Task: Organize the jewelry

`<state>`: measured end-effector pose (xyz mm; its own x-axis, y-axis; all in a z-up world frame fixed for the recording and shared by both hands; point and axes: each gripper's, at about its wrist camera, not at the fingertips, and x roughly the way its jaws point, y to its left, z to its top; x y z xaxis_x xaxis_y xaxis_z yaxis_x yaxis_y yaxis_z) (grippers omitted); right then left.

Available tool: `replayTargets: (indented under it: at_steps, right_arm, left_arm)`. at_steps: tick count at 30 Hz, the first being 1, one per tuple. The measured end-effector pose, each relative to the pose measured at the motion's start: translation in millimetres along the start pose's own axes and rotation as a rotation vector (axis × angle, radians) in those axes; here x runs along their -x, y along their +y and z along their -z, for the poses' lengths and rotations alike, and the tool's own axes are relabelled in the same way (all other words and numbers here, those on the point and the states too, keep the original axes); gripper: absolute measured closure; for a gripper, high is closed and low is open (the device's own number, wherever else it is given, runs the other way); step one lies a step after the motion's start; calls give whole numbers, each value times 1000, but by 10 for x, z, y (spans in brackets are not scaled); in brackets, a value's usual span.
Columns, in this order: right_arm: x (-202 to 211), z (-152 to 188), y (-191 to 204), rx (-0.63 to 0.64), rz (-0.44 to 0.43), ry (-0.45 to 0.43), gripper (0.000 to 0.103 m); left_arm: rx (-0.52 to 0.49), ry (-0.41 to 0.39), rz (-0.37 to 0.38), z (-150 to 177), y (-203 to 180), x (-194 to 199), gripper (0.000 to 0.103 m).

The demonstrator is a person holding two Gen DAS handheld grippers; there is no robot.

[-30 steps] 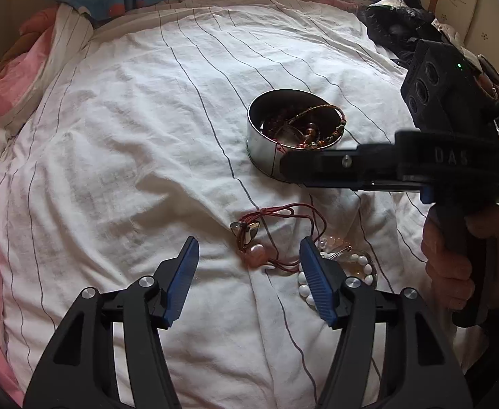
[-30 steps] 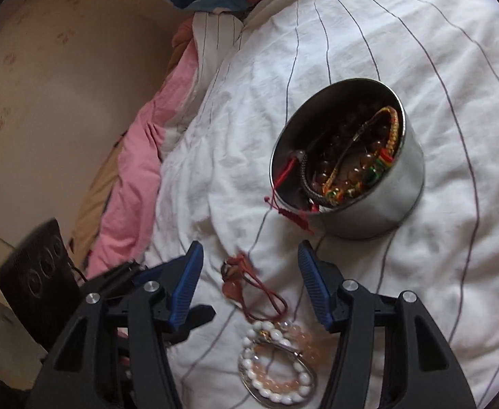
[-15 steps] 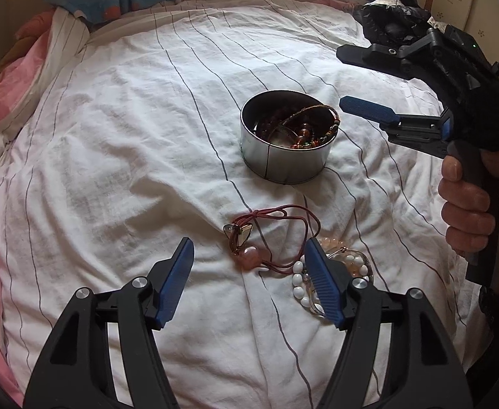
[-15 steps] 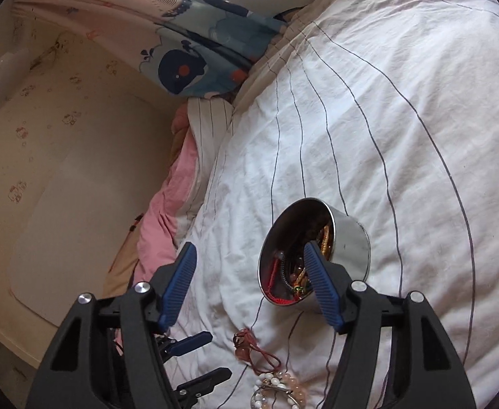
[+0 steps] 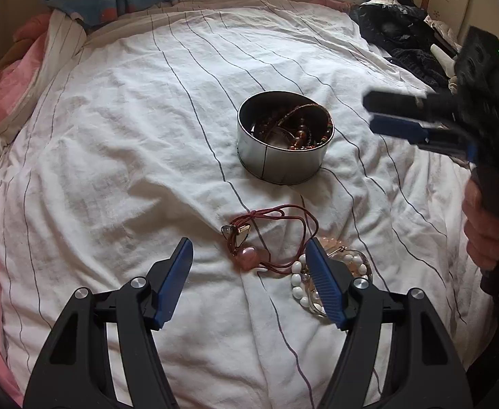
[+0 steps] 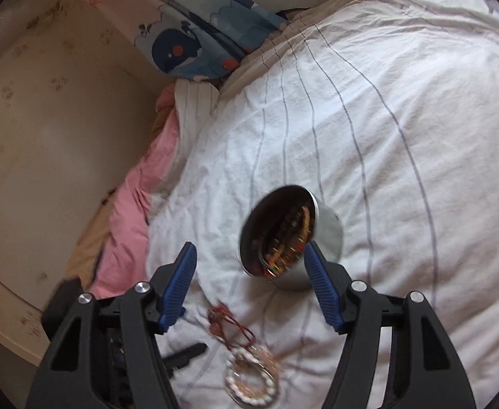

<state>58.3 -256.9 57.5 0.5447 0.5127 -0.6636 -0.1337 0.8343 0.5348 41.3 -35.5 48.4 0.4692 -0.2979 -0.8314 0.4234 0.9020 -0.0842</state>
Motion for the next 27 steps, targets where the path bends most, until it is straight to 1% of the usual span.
replayTargets:
  at_steps: [2, 4, 5, 6, 7, 8, 10, 13, 14, 15, 16, 17, 19, 20, 22, 24, 25, 27]
  right_arm:
    - [3, 230, 75, 96, 79, 63, 39]
    - [-23, 449, 118, 158, 118, 109, 42]
    - [-39, 532, 136, 178, 112, 128, 49]
    - [-68, 597, 154, 195, 101, 147, 54]
    - [-110, 640, 170, 213, 107, 164, 55]
    - [-160, 669, 189, 229, 115, 179, 60]
    - [-240, 725, 198, 244, 109, 206, 64]
    - [-334, 797, 218, 278, 138, 234, 66]
    - [-345, 804, 228, 288, 135, 237, 70]
    - [-350, 803, 250, 295, 131, 236, 83]
    - [-350, 803, 250, 295, 131, 236, 89]
    - [-346, 805, 271, 307, 127, 235, 99]
    - [-315, 799, 298, 322, 132, 221, 99]
    - [-285, 786, 299, 318, 133, 205, 99]
    - [-173, 716, 267, 289, 145, 150, 99]
    - [-23, 623, 186, 234, 125, 87, 99]
    - [44, 583, 140, 206, 120, 58, 99]
    - [128, 545, 43, 165, 135, 15, 99]
  left_arm:
    - [-14, -18, -12, -8, -6, -5, 38]
    - [-39, -29, -33, -24, -35, -35, 38]
    - [-49, -31, -41, -33, -49, -65, 38]
    - [-54, -30, -49, -43, -55, -98, 38]
    - [-52, -28, -58, -51, -55, -139, 38]
    - [-45, -24, -65, -58, -49, -180, 38]
    - [-33, -16, -65, -68, -47, -260, 38]
    - [-40, 6, -68, -58, -93, -378, 38]
    - [-45, 13, -58, -49, -116, -402, 40]
    - [-45, 9, -43, -42, -138, -401, 46]
    - [-38, 10, -23, -42, -150, -395, 73]
    - [-23, 14, 5, -49, -144, -383, 90]
    - [33, -30, 85, -68, -95, -277, 90]
    - [67, -65, 122, -86, -54, -192, 90]
    - [125, -157, 206, -117, 30, 7, 90]
    - [168, -205, 248, -134, 81, 129, 90]
    - [184, -221, 271, -136, 101, 157, 90]
    - [215, -209, 296, -132, 134, 135, 90]
